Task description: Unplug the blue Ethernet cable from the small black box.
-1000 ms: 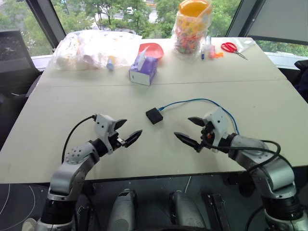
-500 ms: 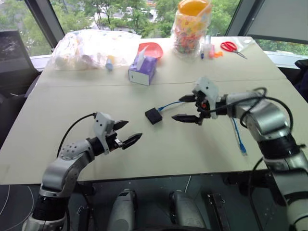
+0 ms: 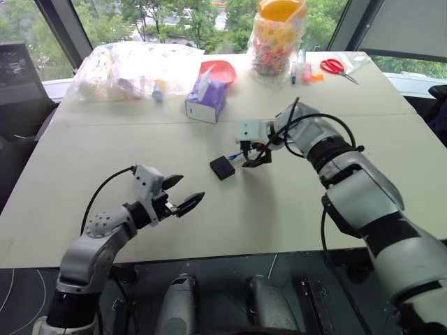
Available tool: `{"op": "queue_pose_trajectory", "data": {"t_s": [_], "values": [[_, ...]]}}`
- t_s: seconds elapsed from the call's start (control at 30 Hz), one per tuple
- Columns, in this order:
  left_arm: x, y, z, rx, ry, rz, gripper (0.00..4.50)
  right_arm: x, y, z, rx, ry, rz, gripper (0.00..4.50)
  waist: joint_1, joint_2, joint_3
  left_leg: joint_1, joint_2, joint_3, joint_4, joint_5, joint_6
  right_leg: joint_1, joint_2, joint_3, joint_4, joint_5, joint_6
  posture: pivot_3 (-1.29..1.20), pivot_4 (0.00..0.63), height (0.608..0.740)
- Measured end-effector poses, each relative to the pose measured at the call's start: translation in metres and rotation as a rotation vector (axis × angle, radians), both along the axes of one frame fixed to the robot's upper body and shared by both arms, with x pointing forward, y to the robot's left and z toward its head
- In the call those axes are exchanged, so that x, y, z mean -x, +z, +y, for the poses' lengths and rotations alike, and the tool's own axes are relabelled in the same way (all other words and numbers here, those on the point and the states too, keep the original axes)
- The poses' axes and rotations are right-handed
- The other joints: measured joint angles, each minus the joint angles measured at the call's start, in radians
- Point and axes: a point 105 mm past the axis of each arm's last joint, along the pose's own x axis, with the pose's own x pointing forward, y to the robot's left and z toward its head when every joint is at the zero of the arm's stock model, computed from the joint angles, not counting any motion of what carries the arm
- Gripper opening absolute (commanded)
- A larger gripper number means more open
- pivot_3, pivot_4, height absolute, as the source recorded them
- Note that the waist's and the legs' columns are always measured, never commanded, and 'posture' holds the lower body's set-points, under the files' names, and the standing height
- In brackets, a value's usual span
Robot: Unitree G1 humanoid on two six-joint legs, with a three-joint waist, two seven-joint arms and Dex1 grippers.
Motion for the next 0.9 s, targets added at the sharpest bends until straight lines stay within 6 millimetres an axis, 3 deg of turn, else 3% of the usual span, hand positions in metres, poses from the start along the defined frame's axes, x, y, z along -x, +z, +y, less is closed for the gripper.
{"op": "queue_pose_trajectory", "data": {"t_s": [0.17, 0.37, 0.63, 0.73, 0.9], "values": [[0.005, 0.001, 0.003, -0.007, 0.027, -0.012, 4.46, 0.0, -0.002, 0.008, -0.025, -0.008, 0.014, 4.5, -0.005, 0.0, 0.0, 0.002, 0.0, 0.0, 0.0, 0.0, 0.0, 0.001, 0.0, 0.0, 0.001, 0.0, 0.0, 0.0, 0.15, 0.735], [0.007, 0.001, 0.005, -0.01, 0.048, -0.017, 4.46, 0.02, -0.011, 0.044, -0.137, 0.034, 0.203, 4.5, -0.024, 0.001, 0.0, 0.003, 0.001, 0.0, -0.001, 0.0, 0.0, 0.001, 0.001, 0.0, 0.002, 0.001, 0.002, 0.0, 0.15, 0.735], [0.006, 0.003, 0.005, -0.016, 0.049, -0.029, 4.46, 0.022, -0.014, 0.05, -0.135, 0.032, 0.21, 4.5, -0.026, 0.001, 0.0, 0.003, 0.0, 0.0, -0.001, 0.0, 0.0, 0.001, 0.0, 0.0, 0.001, 0.0, 0.0, 0.0, 0.15, 0.735], [0.005, 0.004, 0.005, -0.016, 0.048, -0.037, 4.5, 0.021, -0.016, 0.049, -0.143, 0.02, 0.207, 3.89, -0.027, 0.001, 0.0, 0.003, 0.0, 0.0, -0.001, 0.0, 0.0, 0.001, 0.0, 0.0, 0.001, 0.0, 0.0, 0.0, 0.15, 0.735], [0.004, 0.004, 0.005, -0.023, 0.049, -0.043, 4.5, 0.019, -0.019, 0.049, -0.156, 0.002, 0.199, 1.3, -0.027, 0.001, 0.0, 0.004, 0.0, 0.0, -0.001, 0.0, -0.001, 0.002, 0.0, 0.0, 0.002, 0.0, 0.0, 0.0, 0.15, 0.735]]}}
